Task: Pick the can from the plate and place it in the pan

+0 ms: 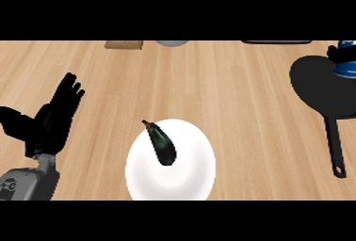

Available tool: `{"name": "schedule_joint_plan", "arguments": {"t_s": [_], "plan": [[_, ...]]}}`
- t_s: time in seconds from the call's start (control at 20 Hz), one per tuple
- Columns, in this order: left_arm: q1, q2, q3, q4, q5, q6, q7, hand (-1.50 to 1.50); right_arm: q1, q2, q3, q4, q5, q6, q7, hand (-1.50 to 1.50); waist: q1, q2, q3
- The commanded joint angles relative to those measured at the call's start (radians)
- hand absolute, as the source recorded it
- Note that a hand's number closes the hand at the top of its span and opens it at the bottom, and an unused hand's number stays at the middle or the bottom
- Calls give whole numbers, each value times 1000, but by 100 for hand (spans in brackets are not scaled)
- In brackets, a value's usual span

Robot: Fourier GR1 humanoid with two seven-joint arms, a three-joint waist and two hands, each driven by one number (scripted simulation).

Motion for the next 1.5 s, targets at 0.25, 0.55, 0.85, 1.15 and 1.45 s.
{"name": "schedule_joint_plan", "arguments": {"t_s": [0.25, 0.55, 0.85, 1.15, 1.45], "plan": [[-6, -31, -1, -12, -3, -21, 5, 0, 40, 54, -182, 331, -92, -106, -429, 150, 30, 9, 2], [-81, -40, -8, 2, -30, 0, 48, 0, 26, 89, -228, 506, -93, -134, -596, 150, 40, 17, 3], [-60, -63, -26, 18, -41, -11, 8, 0, 6, 100, -307, 634, -157, -90, -485, -150, 60, 29, 5], [-69, -38, 12, 50, -35, -31, -1, 0, 34, 50, -371, 646, -218, 64, -648, -150, 44, 24, 5], [-65, -40, 25, 42, -23, -35, 10, 0, 67, 65, -521, 589, -358, -23, -817, -150, 31, 20, 7]]}}
